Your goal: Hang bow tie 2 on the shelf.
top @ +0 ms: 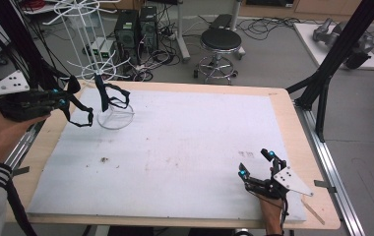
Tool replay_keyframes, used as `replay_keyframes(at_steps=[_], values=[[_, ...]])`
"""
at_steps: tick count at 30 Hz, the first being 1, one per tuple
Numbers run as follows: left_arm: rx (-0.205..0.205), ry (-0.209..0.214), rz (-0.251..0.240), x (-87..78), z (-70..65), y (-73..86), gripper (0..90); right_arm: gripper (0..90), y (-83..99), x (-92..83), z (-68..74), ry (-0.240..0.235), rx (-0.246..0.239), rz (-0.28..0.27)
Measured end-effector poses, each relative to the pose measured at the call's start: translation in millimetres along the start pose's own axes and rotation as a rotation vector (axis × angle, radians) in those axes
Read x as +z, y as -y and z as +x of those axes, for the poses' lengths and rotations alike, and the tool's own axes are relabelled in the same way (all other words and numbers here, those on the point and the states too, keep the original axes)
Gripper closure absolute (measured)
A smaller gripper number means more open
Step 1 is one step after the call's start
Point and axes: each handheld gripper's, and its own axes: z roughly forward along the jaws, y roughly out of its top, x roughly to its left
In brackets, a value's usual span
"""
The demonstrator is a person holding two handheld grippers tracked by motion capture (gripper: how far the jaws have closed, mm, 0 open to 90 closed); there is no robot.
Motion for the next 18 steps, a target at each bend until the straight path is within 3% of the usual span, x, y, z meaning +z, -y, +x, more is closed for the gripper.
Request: replay_keyframes(at_steps=[8,18], values=[[-0.030,-0.068,-0.010,2.5,7.2,-6.3,76.8,8.7,0.0,0.2,-0.7,0.004,-0.009,-0.006],[-0.045,-0.122,-0.008,9.5,11.2,-12.3,76.8,8.7,0.0,0.1,-0.8,0.003,-0.002,-0.005]])
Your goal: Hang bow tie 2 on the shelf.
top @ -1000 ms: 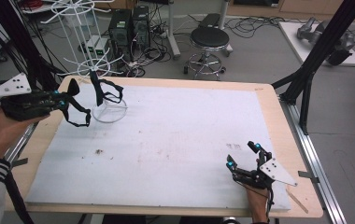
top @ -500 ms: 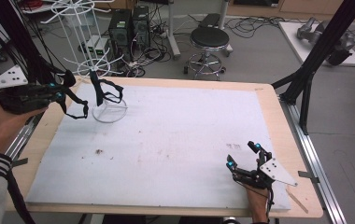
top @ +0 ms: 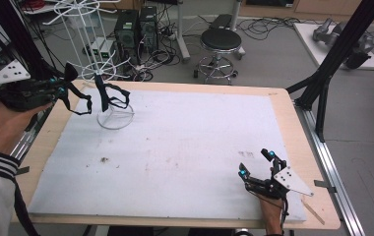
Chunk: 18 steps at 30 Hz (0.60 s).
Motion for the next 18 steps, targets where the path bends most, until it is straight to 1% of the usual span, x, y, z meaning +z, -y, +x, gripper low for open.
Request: replay_keyframes(at_steps=[2,4,8,13,14,15,18], values=[[-0.001,-0.014,0.010,1.6,-0.5,-1.8,76.9,8.7,0.0,0.0,0.1,-0.001,0.001,0.000],[-0.001,-0.016,0.010,3.5,-0.6,-3.0,76.8,8.7,0.0,0.0,-0.1,0.000,0.000,0.000],[-0.004,-0.032,0.007,6.7,-0.3,-4.9,76.8,8.7,0.0,-0.3,0.0,0.001,0.004,0.003],[0.002,-0.052,0.017,9.9,1.3,-5.6,76.9,8.7,0.0,-0.4,-0.1,0.001,0.003,0.004],[-0.006,-0.056,0.011,11.0,1.0,-6.0,76.8,8.7,0.0,-0.3,0.1,0.002,0.004,0.003],[-0.001,-0.061,0.015,11.6,1.3,-6.6,76.8,8.7,0.0,-0.3,0.1,0.001,0.003,0.003],[-0.009,-0.072,0.009,15.6,1.2,-8.9,76.8,8.7,0.0,-0.4,-0.1,0.000,0.005,0.004]])
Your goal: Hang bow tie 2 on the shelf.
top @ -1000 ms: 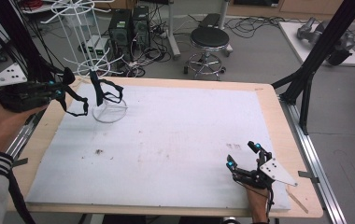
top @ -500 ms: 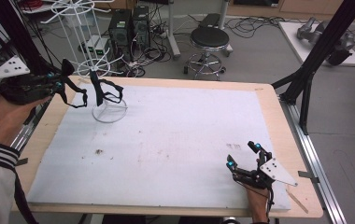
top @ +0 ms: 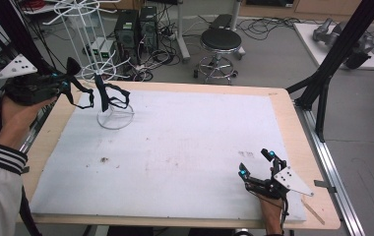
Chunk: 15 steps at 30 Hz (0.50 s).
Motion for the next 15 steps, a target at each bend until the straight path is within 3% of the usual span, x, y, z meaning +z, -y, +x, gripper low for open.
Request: replay_keyframes(at_steps=[7,15], values=[[-0.018,-0.015,0.002,8.7,0.3,-6.5,76.9,8.7,0.1,0.2,-0.3,0.001,-0.001,-0.003],[0.002,-0.040,0.029,16.4,1.6,-9.1,76.8,8.7,0.1,0.0,-0.7,0.003,-0.002,-0.008]])
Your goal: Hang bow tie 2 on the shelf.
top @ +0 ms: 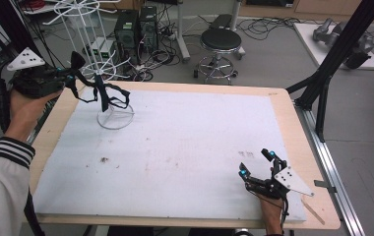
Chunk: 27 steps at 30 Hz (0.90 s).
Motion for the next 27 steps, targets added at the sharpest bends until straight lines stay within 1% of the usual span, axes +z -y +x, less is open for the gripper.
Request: replay_keyframes(at_steps=[1,2,3,4,5,6,10,11,12,13,14,16,17,19,21,22,25,27], values=[[-0.006,0.002,0.003,0.6,0.1,0.6,76.8,8.7,0.0,-0.4,0.6,0.000,0.008,0.005],[-0.004,0.005,0.007,1.1,0.7,0.8,76.8,8.7,0.1,-0.3,0.6,-0.001,0.009,0.005],[-0.008,0.001,0.008,1.8,0.5,1.0,76.8,8.7,0.0,-0.3,0.7,-0.001,0.009,0.005],[-0.015,0.006,0.008,2.3,0.5,1.2,76.8,8.7,0.0,-0.1,0.5,-0.001,0.006,0.003],[-0.009,0.013,0.013,2.7,0.5,1.0,76.7,8.7,0.1,-0.2,0.6,0.001,0.008,0.005],[-0.004,0.005,0.018,2.9,-0.4,0.9,76.7,8.7,0.0,-0.1,0.5,-0.001,0.007,0.003],[-0.008,0.001,0.027,4.4,-1.4,0.8,76.0,8.7,0.0,-0.2,0.8,0.001,0.008,0.006],[-0.015,0.001,0.027,4.7,-2.0,0.8,75.3,8.7,0.1,-0.2,0.8,0.002,0.006,0.006],[-0.012,-0.003,0.032,4.9,-2.3,0.6,73.6,8.7,0.0,-0.2,0.8,0.001,0.007,0.006],[-0.016,-0.014,0.036,5.6,-2.9,0.6,69.5,8.7,0.0,-0.1,0.6,0.001,0.006,0.005],[-0.019,-0.021,0.041,6.0,-3.0,0.5,63.3,8.7,0.1,0.0,0.5,0.000,0.005,0.004],[-0.031,-0.049,0.046,6.2,-2.8,0.9,47.6,8.7,0.0,-0.2,0.9,0.002,0.008,0.006],[-0.044,-0.053,0.041,5.9,-2.2,1.1,41.7,8.7,0.1,-0.2,0.7,0.002,0.005,0.006],[-0.060,-0.046,0.016,4.1,-0.8,1.2,35.6,8.7,0.0,-0.2,0.9,0.002,0.008,0.005],[-0.067,-0.046,-0.012,1.5,0.0,0.2,29.1,8.7,0.0,-0.2,0.8,0.002,0.007,0.006],[-0.068,-0.043,-0.022,0.6,0.3,-0.1,27.8,8.7,0.0,-0.2,0.8,0.002,0.007,0.006],[-0.064,-0.030,-0.020,-1.2,-0.1,-0.4,22.3,8.7,0.0,-0.2,0.8,0.002,0.006,0.006],[-0.067,-0.020,-0.030,-2.5,-0.8,-0.3,19.3,8.7,0.1,-0.1,0.9,0.004,0.004,0.005]])
